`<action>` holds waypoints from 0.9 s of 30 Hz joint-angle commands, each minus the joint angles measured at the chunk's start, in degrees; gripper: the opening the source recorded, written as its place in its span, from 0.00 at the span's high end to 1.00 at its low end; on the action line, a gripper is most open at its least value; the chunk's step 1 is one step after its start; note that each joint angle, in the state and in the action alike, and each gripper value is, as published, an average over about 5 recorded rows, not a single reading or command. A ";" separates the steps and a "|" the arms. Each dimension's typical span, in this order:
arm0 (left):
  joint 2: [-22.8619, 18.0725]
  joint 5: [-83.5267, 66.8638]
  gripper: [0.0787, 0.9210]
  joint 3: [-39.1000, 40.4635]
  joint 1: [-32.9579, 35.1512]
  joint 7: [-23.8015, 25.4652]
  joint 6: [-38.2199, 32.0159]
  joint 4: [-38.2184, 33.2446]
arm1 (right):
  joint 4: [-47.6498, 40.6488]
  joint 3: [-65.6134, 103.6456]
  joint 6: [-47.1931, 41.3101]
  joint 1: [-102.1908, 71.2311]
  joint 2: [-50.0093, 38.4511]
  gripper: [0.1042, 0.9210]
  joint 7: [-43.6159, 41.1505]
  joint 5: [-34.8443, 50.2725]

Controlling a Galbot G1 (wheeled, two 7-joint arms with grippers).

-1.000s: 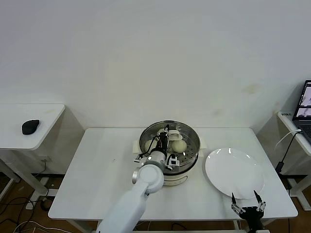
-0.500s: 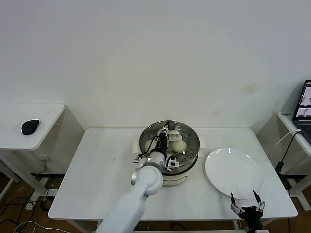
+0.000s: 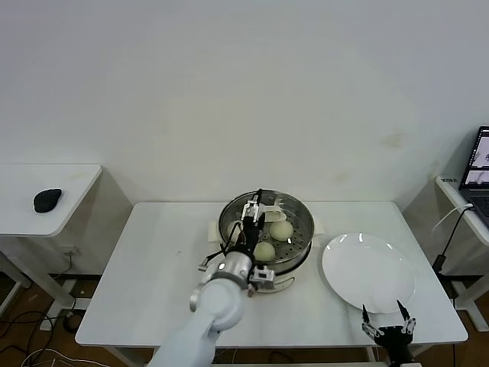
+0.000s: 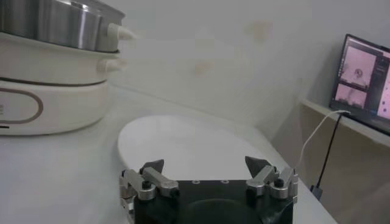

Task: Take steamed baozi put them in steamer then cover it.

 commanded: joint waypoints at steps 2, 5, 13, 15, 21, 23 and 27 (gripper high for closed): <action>10.97 -29.26 0.12 -14.02 23.78 -10.62 -6.81 -21.73 | 0.42 -0.58 1.69 -0.31 -0.28 0.12 0.85 2.26; 10.52 -51.27 0.12 -25.56 32.83 -17.70 -17.69 -19.13 | 1.76 -2.29 2.77 -1.23 -1.59 0.12 1.46 6.53; 10.07 -94.23 0.12 -37.64 45.02 -23.93 -24.69 -12.20 | 6.67 -7.78 2.41 -6.20 -7.58 0.12 1.71 13.94; 9.95 -97.96 0.12 -37.36 47.11 -23.56 -26.16 -11.90 | 7.36 -9.11 2.44 -7.48 -8.41 0.12 1.40 14.23; 7.21 -97.53 0.12 -35.37 48.86 -22.88 -29.81 -9.54 | 7.79 -11.98 3.61 -9.42 -8.56 0.12 0.41 12.84; 6.68 -97.07 0.12 -34.99 49.06 -22.71 -29.85 -8.97 | 7.95 -12.35 3.98 -9.65 -8.50 0.12 0.16 12.49; 6.29 -96.58 0.12 -34.96 49.20 -21.83 -31.20 -7.83 | 8.30 -12.31 4.28 -9.82 -8.74 0.12 -0.15 12.25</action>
